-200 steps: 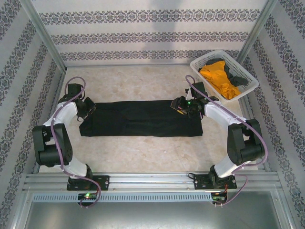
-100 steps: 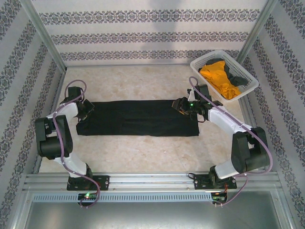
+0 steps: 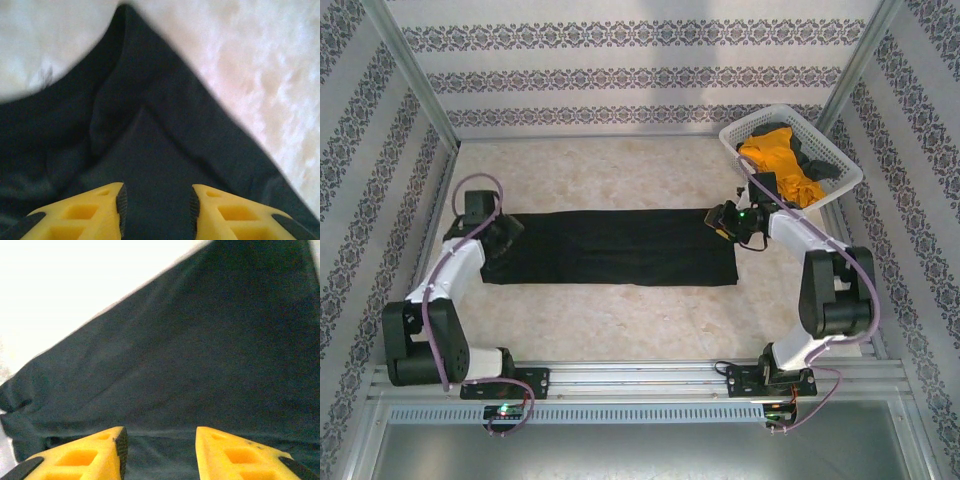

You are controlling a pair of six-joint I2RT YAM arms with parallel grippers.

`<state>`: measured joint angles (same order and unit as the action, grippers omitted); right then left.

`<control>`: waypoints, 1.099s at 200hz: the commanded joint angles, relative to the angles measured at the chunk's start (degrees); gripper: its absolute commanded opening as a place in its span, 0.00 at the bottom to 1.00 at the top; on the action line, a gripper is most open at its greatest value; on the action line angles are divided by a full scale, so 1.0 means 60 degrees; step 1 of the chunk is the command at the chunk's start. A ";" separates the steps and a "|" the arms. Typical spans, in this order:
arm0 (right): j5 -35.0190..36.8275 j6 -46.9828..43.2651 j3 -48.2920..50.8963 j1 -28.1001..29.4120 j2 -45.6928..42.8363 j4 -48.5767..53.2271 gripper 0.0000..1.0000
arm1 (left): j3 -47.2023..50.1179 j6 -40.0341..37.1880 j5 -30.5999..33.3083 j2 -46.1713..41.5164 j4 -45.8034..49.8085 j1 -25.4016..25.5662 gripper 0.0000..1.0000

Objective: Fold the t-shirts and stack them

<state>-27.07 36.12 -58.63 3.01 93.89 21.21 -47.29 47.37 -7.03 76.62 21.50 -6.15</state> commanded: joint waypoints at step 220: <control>0.1598 0.3364 0.1551 0.5309 0.0370 0.1941 0.32 | -0.9584 0.1468 -0.1944 1.0829 -0.2397 0.2066 0.37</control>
<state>-14.66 47.92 -51.59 30.22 94.63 36.32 -99.44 58.19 -18.06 135.55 0.30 3.81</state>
